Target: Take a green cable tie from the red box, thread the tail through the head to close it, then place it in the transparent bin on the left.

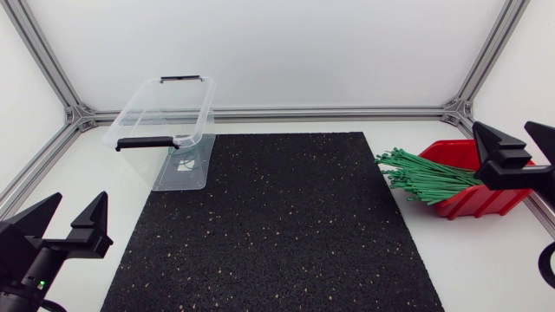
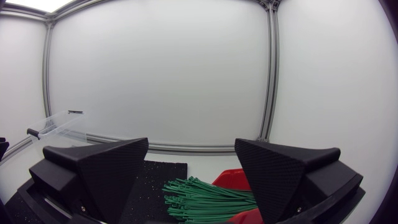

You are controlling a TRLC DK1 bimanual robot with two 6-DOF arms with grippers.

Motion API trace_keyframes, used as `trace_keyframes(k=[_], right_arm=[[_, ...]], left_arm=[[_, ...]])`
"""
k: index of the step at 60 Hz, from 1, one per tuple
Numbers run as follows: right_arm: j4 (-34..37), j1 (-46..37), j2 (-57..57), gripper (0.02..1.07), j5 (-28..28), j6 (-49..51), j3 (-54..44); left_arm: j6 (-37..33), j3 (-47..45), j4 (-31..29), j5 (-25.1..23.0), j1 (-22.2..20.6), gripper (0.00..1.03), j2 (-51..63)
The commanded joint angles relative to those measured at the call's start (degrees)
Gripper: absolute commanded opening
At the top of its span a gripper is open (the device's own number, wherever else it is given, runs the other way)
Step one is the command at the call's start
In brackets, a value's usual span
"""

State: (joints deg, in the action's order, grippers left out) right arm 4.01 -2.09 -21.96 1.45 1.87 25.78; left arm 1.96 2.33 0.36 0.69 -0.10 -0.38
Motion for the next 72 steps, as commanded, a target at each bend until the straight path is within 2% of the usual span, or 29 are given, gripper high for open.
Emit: trace_keyframes(k=[1,14,20,27,31,34,38,43,49,54,64,72], right_arm=[[2.8,-1.3,-4.8,1.03,0.1,2.3,5.2],[12.8,-4.1,-17.2,1.02,0.7,12.5,16.2],[16.6,-4.7,-20.4,1.01,2.1,25.7,18.3],[20.2,-5.5,-23.9,1.0,2.2,28.7,20.8],[21.9,-7.1,-25.9,1.0,5.2,31.4,21.9],[26.1,-9.9,-27.4,1.0,13.1,38.1,22.6],[27.5,-12.2,-27.6,1.0,18.0,45.4,21.5],[29.4,-12.1,-29.5,1.0,18.0,50.8,21.7],[36.4,-12.2,-33.9,1.0,19.0,57.6,24.3],[39.2,-12.7,-35.5,1.0,19.6,63.0,24.4],[40.1,-12.9,-38.3,1.0,19.6,70.6,23.7],[40.0,-13.2,-42.0,0.92,19.5,76.0,23.1]], left_arm=[[1.3,-2.2,-1.1,-0.2,0.4,0.99,-0.3],[1.3,-2.2,-1.1,-0.2,0.4,0.99,-0.3],[1.3,-2.2,-1.1,-0.2,0.4,0.99,-0.3],[1.3,-2.2,-1.1,-0.2,0.4,0.99,-0.3],[1.3,-2.2,-1.2,-0.2,0.4,0.99,-0.3],[1.2,-2.2,-1.2,-0.2,0.4,0.99,-0.3],[1.3,-2.2,-1.2,-0.2,0.4,0.99,-0.3],[1.2,-2.2,-1.2,-0.2,0.4,0.99,-0.3],[1.2,-2.2,-1.2,-0.2,0.4,0.99,-0.3],[1.2,-2.2,-1.2,-0.2,0.4,0.99,-0.3],[1.2,-2.2,-1.2,-0.2,0.4,0.99,-0.3],[1.2,-2.2,-1.2,-0.2,0.4,0.99,-0.3]])
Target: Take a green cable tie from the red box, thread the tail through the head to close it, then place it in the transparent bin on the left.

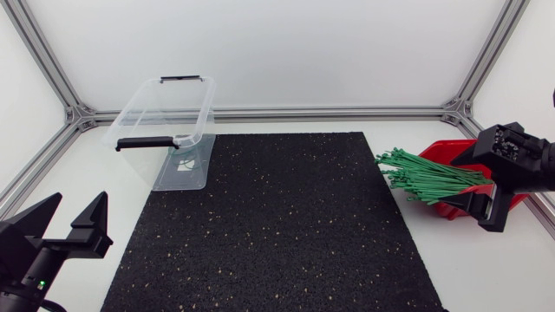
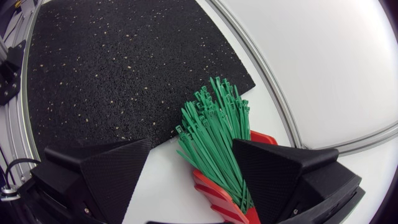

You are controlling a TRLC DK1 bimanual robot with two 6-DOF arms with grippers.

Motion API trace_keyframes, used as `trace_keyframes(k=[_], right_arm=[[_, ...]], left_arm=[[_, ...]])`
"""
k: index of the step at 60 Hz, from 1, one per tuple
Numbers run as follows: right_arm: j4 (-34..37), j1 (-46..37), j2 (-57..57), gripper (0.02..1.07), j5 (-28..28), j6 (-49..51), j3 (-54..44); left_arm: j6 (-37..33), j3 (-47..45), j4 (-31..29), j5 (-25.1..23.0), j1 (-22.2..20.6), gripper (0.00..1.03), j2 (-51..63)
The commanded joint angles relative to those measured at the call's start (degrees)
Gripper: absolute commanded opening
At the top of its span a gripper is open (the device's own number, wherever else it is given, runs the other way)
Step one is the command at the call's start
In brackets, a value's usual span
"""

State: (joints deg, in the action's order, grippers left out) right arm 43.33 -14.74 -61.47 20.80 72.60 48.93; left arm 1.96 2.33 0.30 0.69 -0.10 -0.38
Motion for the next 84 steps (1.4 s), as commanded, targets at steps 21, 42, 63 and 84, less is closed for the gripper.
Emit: trace_keyframes(k=[21,42,63,84], right_arm=[[-6.9,-0.4,-6.6,0.72,-1.3,12.1,-4.9],[-13.0,1.6,-8.9,0.52,-3.2,12.8,-7.9],[-14.6,2.4,-11.1,0.52,-3.2,12.7,-8.0],[-15.9,3.1,-11.9,0.44,-3.7,12.7,-8.4]], left_arm=[[1.2,-2.2,-1.3,-0.2,0.4,0.99,-0.3],[1.2,-2.2,-1.3,-0.2,0.3,0.99,-0.3],[1.2,-2.2,-1.3,-0.2,0.1,0.99,-0.2],[1.2,-2.2,-1.3,-0.2,0.1,0.99,-0.2]])
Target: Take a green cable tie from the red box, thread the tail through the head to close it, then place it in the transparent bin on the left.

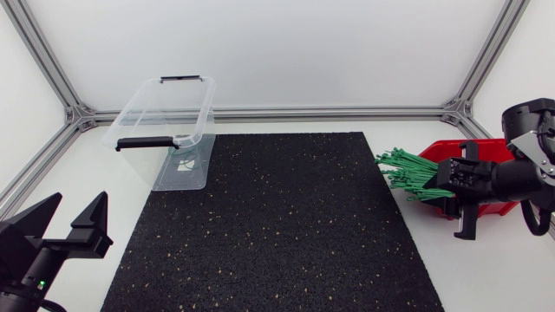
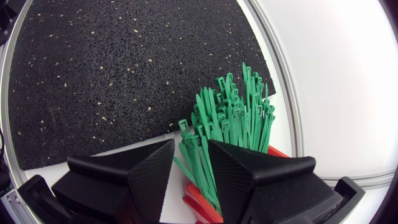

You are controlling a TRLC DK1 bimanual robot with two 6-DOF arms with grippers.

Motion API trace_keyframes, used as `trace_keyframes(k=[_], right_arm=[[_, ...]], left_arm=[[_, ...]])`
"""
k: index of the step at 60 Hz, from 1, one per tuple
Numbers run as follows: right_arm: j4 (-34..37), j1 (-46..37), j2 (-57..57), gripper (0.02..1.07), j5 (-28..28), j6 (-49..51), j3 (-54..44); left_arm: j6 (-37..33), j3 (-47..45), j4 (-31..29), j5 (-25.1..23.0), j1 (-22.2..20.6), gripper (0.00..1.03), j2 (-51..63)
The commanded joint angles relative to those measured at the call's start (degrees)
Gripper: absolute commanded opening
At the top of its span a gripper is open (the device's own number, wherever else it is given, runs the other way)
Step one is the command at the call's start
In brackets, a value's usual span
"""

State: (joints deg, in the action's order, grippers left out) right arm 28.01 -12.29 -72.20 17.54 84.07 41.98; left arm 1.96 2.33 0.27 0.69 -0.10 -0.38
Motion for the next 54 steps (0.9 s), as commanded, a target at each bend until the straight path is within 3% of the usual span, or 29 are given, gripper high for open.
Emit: trace_keyframes(k=[1,14,54], right_arm=[[-0.6,0.7,-1.2,0.44,-0.5,1.2,-1.5],[-2.0,1.3,-1.9,0.31,-1.2,1.2,-2.1],[-2.0,1.5,-0.1,0.24,-1.0,1.3,-2.0]], left_arm=[[1.2,-2.2,-1.3,-0.2,0.1,0.99,-0.2],[1.2,-2.2,-1.3,-0.2,0.1,0.99,-0.2],[1.2,-2.2,-1.3,-0.2,-0.1,0.99,-0.2]])
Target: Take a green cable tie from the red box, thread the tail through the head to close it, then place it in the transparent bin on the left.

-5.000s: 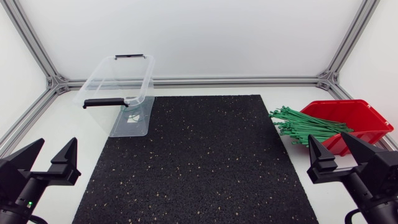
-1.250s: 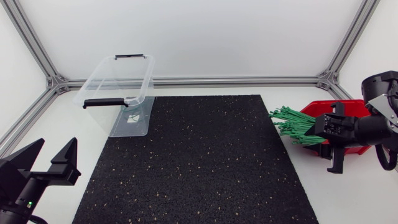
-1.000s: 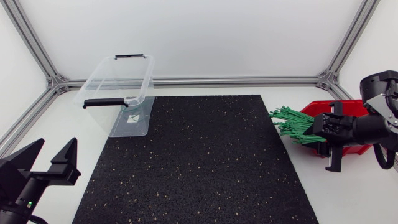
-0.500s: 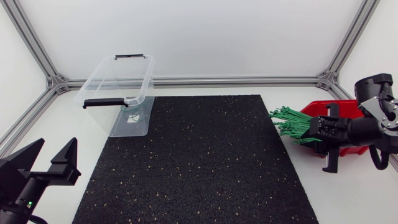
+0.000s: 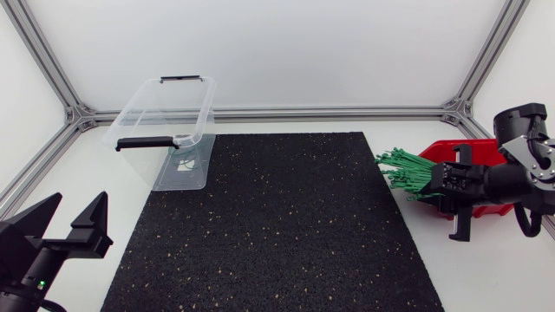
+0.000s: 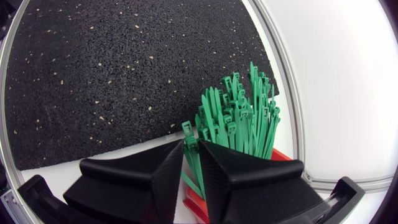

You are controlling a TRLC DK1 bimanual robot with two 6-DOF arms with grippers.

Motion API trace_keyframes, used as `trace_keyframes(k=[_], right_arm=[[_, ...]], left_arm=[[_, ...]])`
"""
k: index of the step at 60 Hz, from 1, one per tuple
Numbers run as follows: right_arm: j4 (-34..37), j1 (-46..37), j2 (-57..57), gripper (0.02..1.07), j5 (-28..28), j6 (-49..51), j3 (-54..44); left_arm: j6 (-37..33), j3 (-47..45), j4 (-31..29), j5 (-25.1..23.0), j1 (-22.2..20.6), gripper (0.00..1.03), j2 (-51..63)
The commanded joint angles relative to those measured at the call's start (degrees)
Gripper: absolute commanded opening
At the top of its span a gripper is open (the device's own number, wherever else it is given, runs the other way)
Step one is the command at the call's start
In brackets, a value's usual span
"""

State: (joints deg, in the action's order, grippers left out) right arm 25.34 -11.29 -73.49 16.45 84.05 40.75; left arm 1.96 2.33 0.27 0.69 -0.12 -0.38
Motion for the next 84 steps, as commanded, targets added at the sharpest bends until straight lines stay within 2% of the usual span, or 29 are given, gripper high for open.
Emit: trace_keyframes(k=[1,17,42,64,84], right_arm=[[0.7,0.5,1.2,0.24,0.1,1.3,-0.8],[2.8,0.5,2.2,0.2,0.1,1.4,-0.1],[7.3,0.9,5.9,0.2,2.4,0.1,2.9],[8.5,1.2,5.1,0.2,4.1,-2.0,6.1],[8.5,-3.7,1.3,0.2,8.0,-5.7,13.8]], left_arm=[[1.2,-2.2,-1.3,-0.2,-0.1,0.99,-0.2],[1.3,-2.2,-1.3,-0.2,-0.1,0.99,-0.2],[1.2,-2.2,-1.3,-0.2,-0.2,0.99,-0.1],[1.2,-2.2,-1.3,-0.2,-0.1,0.99,-0.2],[1.2,-2.2,-1.4,-0.2,-0.2,0.99,-0.2]])
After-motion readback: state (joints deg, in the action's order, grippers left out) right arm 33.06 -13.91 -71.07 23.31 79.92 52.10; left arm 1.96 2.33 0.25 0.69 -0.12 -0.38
